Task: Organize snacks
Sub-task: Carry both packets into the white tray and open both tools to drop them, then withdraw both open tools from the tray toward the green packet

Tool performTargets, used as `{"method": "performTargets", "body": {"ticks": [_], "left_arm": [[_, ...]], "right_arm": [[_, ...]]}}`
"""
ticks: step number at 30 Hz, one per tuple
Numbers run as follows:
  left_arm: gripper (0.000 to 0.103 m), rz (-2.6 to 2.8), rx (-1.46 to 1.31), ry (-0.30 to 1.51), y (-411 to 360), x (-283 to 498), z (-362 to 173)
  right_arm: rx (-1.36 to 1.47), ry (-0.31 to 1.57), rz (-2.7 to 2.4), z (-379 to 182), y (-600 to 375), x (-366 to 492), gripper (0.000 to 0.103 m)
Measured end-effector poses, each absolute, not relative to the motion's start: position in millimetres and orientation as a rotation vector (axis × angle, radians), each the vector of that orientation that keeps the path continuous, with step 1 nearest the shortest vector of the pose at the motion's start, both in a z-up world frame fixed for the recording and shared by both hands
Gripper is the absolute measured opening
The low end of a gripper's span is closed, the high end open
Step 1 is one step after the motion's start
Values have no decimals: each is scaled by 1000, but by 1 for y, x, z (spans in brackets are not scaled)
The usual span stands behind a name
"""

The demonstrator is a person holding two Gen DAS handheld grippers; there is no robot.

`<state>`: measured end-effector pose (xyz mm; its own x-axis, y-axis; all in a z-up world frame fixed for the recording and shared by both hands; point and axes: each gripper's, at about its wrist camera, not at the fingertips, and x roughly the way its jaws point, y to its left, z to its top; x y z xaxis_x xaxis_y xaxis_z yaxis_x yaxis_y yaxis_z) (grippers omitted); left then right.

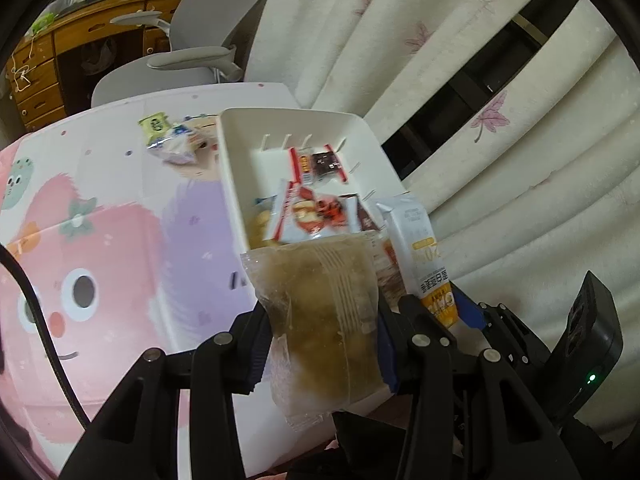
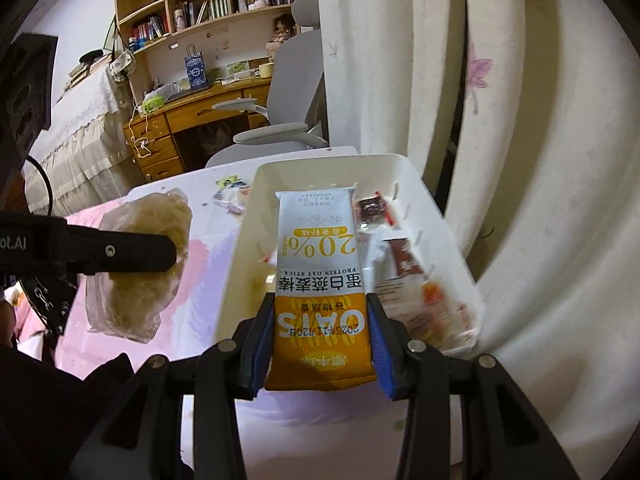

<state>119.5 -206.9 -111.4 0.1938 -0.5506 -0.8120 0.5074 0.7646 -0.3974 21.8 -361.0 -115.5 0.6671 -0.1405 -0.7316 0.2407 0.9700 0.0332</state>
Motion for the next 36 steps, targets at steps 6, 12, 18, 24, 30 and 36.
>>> {"method": "performTargets", "body": {"ticks": [6,12,18,24,30,36], "left_arm": [[44,-755,-52,1154,-244,114,-115],[44,-750,-69,1140,-266,122,-115],[57,-736,-74,1140,-276,129,-118],[67,-702,-91,1147,-271,134,-120],[71,-634,-101,1172,-253,138,-126],[71,-568,-107,1235,-224,139,-140]], "right_arm": [[88,825,-179,-117,-392,21,43],[80,823,-164,-116,-415,27,43],[80,810,-170,-117,-435,35,43],[112,847,-194,-127,-444,43,61],[138,879,-185,-135,-438,47,62],[164,932,-179,-144,-423,48,63]]}}
